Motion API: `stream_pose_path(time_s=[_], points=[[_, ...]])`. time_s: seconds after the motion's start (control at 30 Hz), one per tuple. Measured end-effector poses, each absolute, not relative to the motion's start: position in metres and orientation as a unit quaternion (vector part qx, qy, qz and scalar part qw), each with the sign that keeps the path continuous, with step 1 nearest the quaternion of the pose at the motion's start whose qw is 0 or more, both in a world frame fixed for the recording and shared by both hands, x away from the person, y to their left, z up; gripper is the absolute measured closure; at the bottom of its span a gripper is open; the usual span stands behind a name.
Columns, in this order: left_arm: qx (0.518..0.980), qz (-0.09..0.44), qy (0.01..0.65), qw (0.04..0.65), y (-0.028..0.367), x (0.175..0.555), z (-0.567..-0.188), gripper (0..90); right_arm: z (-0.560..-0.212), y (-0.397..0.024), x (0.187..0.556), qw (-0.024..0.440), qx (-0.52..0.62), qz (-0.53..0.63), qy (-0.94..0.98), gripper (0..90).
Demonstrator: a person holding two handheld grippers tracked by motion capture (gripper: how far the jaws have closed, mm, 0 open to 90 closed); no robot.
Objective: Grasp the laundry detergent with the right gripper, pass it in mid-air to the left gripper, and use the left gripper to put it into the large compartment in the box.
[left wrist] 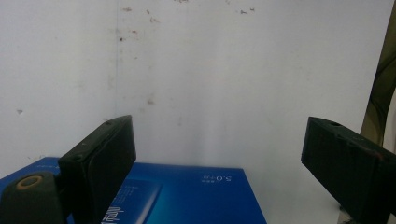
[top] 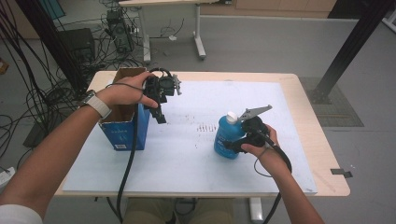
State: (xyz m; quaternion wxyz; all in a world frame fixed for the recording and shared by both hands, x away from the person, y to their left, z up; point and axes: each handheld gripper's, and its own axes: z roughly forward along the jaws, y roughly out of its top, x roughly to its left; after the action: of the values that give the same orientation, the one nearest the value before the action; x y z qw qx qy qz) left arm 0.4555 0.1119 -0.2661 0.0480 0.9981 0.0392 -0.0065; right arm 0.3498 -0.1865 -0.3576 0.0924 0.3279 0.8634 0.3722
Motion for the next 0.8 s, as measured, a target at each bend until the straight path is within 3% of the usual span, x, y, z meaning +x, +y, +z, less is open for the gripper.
stream_pose_path(time_s=[0.8], points=[[0.998,-0.009,0.040,0.048,0.113,0.456,-0.269,10.3,-0.370,-0.188,0.349,0.100,0.325,0.403,0.850,19.1]])
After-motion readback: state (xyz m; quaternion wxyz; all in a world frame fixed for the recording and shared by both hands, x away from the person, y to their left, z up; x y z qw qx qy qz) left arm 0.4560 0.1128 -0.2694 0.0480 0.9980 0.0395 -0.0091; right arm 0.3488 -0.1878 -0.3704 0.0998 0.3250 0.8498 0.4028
